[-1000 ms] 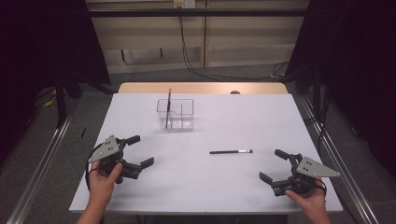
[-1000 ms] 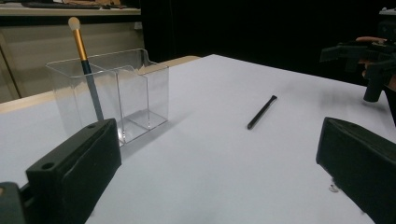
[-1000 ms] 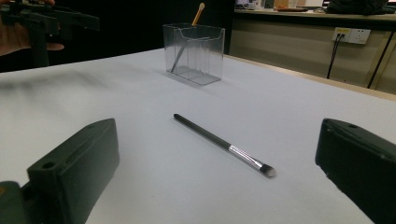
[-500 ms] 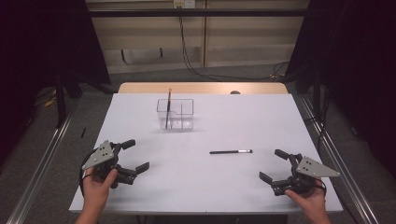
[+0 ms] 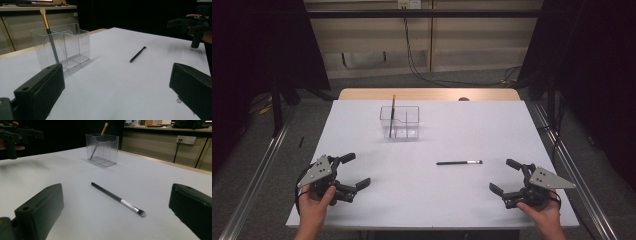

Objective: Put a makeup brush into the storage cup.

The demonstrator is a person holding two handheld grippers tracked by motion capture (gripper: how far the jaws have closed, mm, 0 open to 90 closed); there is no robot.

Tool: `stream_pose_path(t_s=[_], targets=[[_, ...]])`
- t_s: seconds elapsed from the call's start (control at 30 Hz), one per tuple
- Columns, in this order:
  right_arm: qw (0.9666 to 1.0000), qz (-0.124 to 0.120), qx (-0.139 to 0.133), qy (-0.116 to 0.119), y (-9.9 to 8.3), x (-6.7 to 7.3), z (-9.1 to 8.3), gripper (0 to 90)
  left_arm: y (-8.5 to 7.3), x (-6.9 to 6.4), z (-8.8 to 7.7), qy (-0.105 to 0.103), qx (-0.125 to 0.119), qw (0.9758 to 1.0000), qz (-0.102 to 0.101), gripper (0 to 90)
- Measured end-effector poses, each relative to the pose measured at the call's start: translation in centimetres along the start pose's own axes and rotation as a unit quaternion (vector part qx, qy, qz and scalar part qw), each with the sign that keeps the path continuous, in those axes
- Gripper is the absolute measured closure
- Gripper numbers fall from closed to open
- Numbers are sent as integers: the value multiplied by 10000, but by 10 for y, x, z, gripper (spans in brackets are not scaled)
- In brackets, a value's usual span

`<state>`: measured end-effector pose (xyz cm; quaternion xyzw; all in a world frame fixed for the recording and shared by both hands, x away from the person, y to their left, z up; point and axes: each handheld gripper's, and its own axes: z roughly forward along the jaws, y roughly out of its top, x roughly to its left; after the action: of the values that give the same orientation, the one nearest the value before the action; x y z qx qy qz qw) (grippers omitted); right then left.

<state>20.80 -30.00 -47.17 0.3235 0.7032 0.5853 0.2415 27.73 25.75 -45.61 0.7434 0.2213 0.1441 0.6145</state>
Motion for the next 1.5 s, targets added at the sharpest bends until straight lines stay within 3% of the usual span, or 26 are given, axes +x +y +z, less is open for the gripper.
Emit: stream_pose_path(t_s=[0.4, 0.97, 1.5], targets=[[9998, 119, -76, -168, 3, -4, 2, 0, -3, 2, -2, -12, 19, 10000, 0, 0], [9991, 123, 53, -402, 15, -11, 12, 0, -4, 1, -2, -38, 64, 10000, 13, 0], [9987, 256, 51, -428, 27, -21, 40, 0, -4, 1, -2, -69, 47, 10000, 1, 0]])
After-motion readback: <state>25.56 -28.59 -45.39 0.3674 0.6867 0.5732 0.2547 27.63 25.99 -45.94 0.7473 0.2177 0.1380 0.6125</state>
